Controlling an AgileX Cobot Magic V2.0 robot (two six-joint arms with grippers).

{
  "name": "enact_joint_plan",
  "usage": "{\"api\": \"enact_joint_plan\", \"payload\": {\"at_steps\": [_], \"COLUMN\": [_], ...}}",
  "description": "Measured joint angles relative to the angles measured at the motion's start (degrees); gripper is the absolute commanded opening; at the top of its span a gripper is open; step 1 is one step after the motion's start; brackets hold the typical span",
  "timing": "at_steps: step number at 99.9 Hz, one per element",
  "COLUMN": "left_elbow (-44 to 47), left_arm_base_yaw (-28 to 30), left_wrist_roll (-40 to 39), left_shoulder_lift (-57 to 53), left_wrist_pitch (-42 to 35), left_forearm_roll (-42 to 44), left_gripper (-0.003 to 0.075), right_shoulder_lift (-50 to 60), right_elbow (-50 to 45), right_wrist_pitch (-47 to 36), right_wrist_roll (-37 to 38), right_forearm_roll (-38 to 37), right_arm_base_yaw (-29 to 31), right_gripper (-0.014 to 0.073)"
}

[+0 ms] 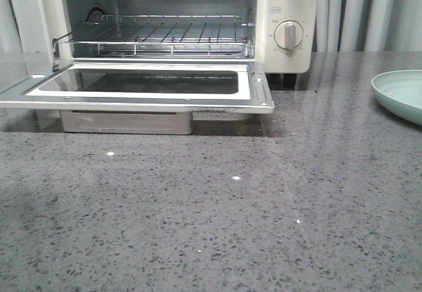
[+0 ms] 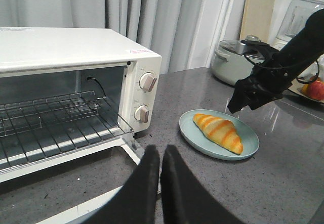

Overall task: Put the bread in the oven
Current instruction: 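Lower the open right gripper over the striped bread roll, then close the right gripper on the bread roll and lift it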

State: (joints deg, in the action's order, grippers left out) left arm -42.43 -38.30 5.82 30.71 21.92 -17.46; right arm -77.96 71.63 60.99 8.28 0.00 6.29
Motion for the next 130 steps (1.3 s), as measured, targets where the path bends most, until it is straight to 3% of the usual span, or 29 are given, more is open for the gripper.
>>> {"api": "enact_joint_plan", "payload": {"at_steps": [44, 81, 91, 111, 130], "left_elbow": [0.0, 0.0, 0.0, 0.0, 0.0], "left_arm_base_yaw": [0.0, 0.0, 0.0, 0.0, 0.0], "left_wrist_roll": [0.0, 0.0, 0.0, 0.0, 0.0], "left_shoulder_lift": [0.0, 0.0, 0.0, 0.0, -0.5], "left_wrist_pitch": [0.0, 0.0, 0.0, 0.1, 1.0], "left_forearm_roll": [0.0, 0.1, 0.5, 1.0, 1.0], "left_gripper": [-0.0022, -0.0022, -0.0022, -0.0022, -0.0022], "right_shoulder_lift": [-9.9, -12.0, -12.0, -12.0, -12.0], "right_elbow": [1.3, 1.3, 1.3, 1.3, 1.3], "right_wrist_pitch": [-0.3, -1.7, -2.0, -2.0, -2.0], "right_wrist_roll": [0.0, 0.0, 0.0, 0.0, -0.1], "right_forearm_roll": [-1.4, -1.6, -1.6, -1.6, -1.6], "right_arm_base_yaw": [0.0, 0.0, 0.0, 0.0, 0.0], "right_gripper": [0.0486, 0.0477, 0.0360, -0.0060, -0.0071]}}
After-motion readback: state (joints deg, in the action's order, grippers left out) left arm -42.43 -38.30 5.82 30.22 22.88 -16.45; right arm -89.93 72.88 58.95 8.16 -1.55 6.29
